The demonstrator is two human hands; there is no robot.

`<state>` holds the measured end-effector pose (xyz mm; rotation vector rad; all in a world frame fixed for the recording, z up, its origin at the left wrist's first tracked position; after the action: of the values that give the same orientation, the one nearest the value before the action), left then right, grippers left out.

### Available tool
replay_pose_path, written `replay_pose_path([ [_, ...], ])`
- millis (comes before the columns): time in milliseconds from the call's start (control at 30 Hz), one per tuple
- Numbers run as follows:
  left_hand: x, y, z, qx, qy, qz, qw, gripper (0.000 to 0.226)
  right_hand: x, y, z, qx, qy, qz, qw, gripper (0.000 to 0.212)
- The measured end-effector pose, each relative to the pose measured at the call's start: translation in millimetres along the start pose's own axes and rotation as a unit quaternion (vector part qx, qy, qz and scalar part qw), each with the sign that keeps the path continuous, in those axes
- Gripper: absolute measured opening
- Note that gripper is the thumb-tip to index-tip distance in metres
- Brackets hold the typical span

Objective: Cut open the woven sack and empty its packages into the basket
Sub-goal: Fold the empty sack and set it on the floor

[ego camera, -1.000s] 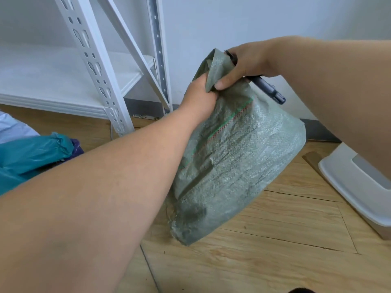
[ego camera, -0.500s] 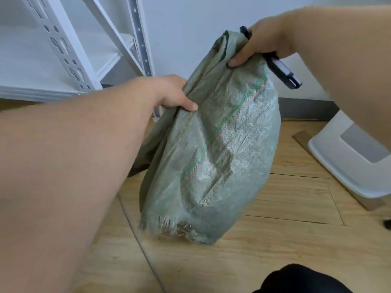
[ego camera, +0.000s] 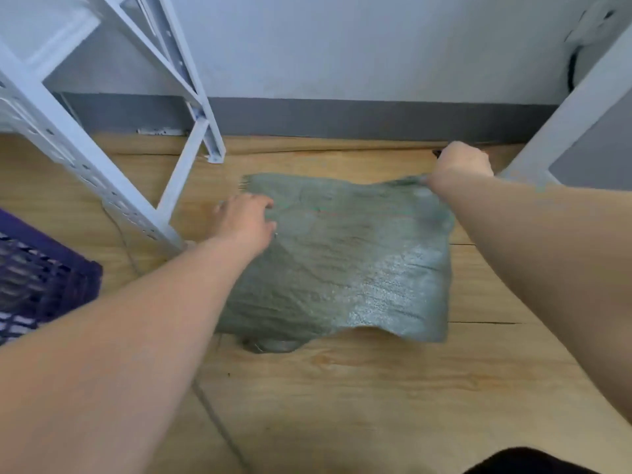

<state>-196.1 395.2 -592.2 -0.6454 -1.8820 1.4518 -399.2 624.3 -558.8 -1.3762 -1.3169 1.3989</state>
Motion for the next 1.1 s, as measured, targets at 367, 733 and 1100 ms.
replay_pose_path([
  [367, -38.6, 107.5, -58.7, -0.051, 0.018, 0.034, 0.998, 0.076, -65.3, 131.4, -89.8, -0.096, -0.296, 0.085, 0.946, 0.056],
  [733, -39.5, 137.3, -38.6, -0.075, 0.114, 0.209, 0.968, 0.055, -32.3, 181.6, -92.8, -0.362, -0.377, -0.061, 0.850, 0.036],
  [1100, -61.2, 170.6, -77.6, -0.042, -0.490, -0.247, 0.835, 0.091, 9.4, 209.8, -76.1, -0.356, -0.175, 0.009, 0.918, 0.060],
])
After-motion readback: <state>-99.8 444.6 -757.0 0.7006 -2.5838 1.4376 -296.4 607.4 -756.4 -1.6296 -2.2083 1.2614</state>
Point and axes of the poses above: each hand's wrist, its own z-axis towards the middle knuckle, its own y-axis out of the palm, x = y × z, the point moved 1 cm from there along z, towards the middle knuckle, and after that the axes turned 9 degrees about -y, right-handed, at the moved point
